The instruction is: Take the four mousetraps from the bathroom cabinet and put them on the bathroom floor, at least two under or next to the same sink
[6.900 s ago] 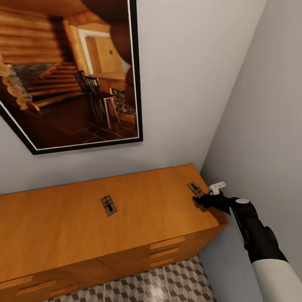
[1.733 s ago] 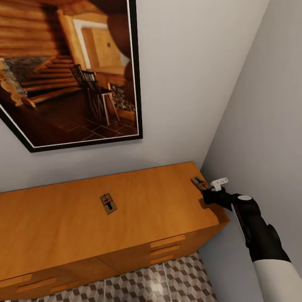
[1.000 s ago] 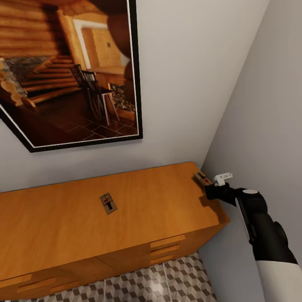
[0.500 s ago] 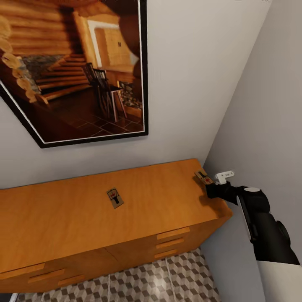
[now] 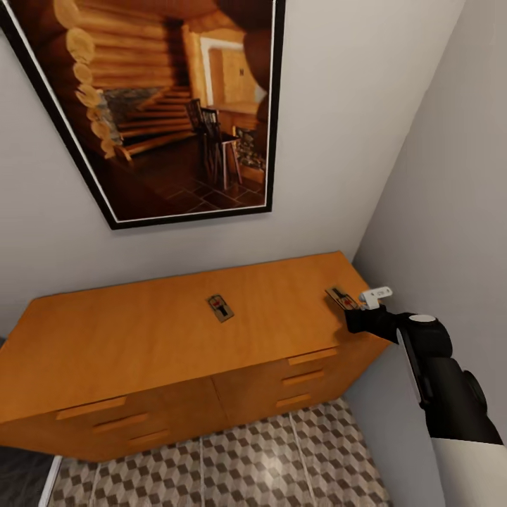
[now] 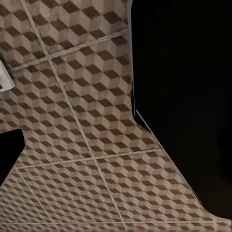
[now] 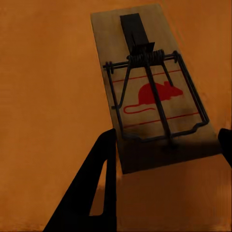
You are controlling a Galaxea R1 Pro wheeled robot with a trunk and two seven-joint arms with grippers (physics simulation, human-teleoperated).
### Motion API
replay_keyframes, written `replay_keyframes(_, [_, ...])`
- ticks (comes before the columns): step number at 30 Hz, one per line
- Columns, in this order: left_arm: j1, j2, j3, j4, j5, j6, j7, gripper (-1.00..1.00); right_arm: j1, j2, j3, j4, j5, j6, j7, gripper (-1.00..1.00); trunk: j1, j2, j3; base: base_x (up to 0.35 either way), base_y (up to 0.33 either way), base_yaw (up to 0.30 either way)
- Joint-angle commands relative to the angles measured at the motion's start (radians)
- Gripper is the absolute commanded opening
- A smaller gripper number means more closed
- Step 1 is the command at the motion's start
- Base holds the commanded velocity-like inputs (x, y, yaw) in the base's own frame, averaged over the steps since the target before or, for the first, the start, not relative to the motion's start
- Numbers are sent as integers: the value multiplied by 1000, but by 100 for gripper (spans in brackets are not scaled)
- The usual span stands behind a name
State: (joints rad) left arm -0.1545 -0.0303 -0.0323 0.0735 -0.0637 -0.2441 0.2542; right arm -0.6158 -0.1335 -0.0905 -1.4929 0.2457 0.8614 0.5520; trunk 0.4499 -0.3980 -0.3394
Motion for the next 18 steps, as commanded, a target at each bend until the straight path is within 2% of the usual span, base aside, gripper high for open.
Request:
replay_keyframes(1, [-2,0,-3,5,-7,-6,7,100,-1,0,-1,-1,9,4,9,-100,0,-2,-2,-263,179,0])
replay_keyframes(6, [-2,0,-3,5,-7,-6,7,100,-1,0,0,-1,9,4,8,-100,0,-2,-2,-278,150,0])
replay_keyframes(11, [-2,-2,-3,5,-7,-6,7,100,-1,0,0,-1,10,4,8,-100,0,-2,-2,-319,34,0])
replay_keyframes(18, [-2,-3,-3,5,-7,-6,7,100,-1,0,0,0,41,2,9,-100,0,-2,-2,-333,4,0])
